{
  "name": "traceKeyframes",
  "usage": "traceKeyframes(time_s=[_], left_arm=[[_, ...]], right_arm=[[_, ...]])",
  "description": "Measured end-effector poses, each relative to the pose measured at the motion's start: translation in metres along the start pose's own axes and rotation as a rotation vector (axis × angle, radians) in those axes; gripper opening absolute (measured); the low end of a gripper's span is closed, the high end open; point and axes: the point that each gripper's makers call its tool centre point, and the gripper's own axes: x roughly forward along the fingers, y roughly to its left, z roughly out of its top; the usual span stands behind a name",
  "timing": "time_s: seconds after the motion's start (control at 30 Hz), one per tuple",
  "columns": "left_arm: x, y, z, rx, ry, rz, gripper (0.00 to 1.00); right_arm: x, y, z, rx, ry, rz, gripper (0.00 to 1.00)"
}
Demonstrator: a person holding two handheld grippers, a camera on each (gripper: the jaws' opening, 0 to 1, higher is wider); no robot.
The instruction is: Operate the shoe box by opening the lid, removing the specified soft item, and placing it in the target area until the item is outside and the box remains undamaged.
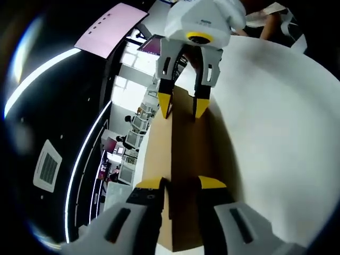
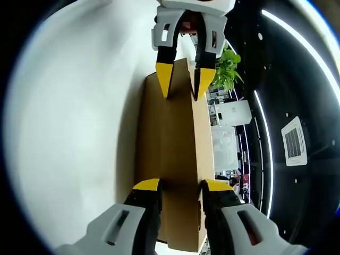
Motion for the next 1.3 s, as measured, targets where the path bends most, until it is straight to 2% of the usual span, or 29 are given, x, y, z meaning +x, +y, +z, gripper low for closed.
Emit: traceKeyframes(time_s=[0.17, 0.4, 0.57, 0.83, 0.87, 0.93, 1.0, 1.3], left_arm=[[-0.004, 0.006, 0.005, -0.028, -0.017, 0.005, 0.15], [-0.002, 0.004, 0.004, -0.011, -0.003, 0.012, 0.16], [-0.003, 0.007, 0.001, -0.012, 0.032, 0.031, 0.26], [0.000, 0.001, -0.002, -0.011, 0.035, 0.015, 0.28], [0.001, -0.001, -0.005, -0.011, 0.048, 0.008, 0.31], [0.003, -0.004, -0.017, -0.002, 0.113, 0.006, 0.38], [0.006, -0.002, -0.016, 0.015, 0.093, 0.025, 0.37], [0.003, 0.001, -0.013, 0.013, 0.088, 0.033, 0.34]], right_arm=[[-0.001, -0.001, 0.000, -0.001, -0.002, 0.014, 0.29], [-0.001, -0.002, 0.000, 0.007, -0.006, 0.028, 0.29], [-0.001, -0.001, -0.001, 0.016, -0.008, 0.028, 0.29], [-0.001, -0.001, -0.001, 0.019, -0.008, 0.030, 0.29], [-0.001, -0.001, -0.001, 0.020, -0.008, 0.030, 0.29], [-0.001, -0.001, 0.000, 0.022, -0.009, 0.028, 0.29], [-0.001, -0.001, 0.000, 0.023, -0.009, 0.027, 0.29], [-0.001, -0.002, -0.001, 0.029, -0.009, 0.021, 0.29]])
